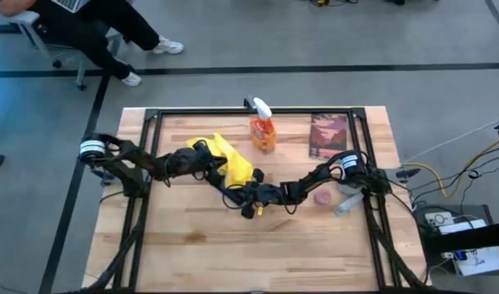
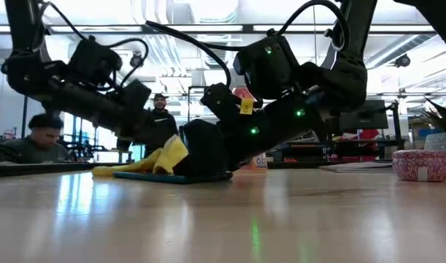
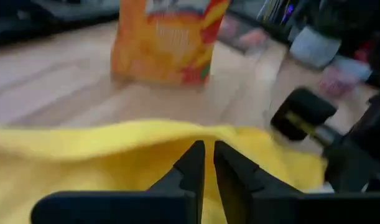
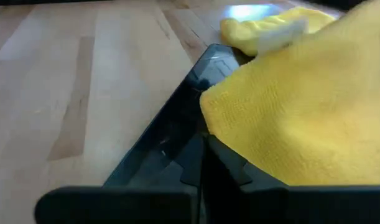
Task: Apply microfiber cloth
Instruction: Wipe the front and back of the tablet with the yellow microfiber cloth
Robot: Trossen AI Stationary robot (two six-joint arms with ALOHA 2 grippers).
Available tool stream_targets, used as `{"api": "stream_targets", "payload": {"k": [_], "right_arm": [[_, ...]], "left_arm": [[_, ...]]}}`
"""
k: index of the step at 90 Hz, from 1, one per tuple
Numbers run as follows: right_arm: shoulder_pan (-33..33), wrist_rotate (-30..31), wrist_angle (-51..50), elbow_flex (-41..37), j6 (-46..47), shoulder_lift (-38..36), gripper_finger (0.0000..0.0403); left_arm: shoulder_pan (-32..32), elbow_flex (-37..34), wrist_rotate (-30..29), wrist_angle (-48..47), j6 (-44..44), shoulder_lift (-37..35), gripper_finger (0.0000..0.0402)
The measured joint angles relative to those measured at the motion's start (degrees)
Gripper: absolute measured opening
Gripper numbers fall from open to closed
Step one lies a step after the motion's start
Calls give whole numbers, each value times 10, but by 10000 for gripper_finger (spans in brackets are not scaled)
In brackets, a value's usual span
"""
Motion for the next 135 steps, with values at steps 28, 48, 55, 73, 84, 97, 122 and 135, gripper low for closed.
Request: {"api": "stream_targets", "payload": {"k": [28,48,55,73,84,97,122,135], "right_arm": [[0,1,4,-1,0,0,0],[2,-12,6,-1,0,0,0],[2,-11,6,-1,0,0,0],[2,-9,6,-1,-3,0,0],[2,-7,7,0,-3,0,0],[0,10,6,0,-2,0,0],[-4,16,6,0,-3,0,0],[-4,10,-1,0,-3,0,0]], "left_arm": [[-6,79,-48,-33,7,132,20],[-67,158,-31,-20,27,225,20],[-86,171,-29,-27,33,225,20],[-117,172,-22,-34,40,199,20],[-121,172,-25,-31,60,206,20],[-101,173,-69,-16,91,220,20],[3,166,-97,-3,106,218,20],[51,137,-100,4,107,213,20]]}}
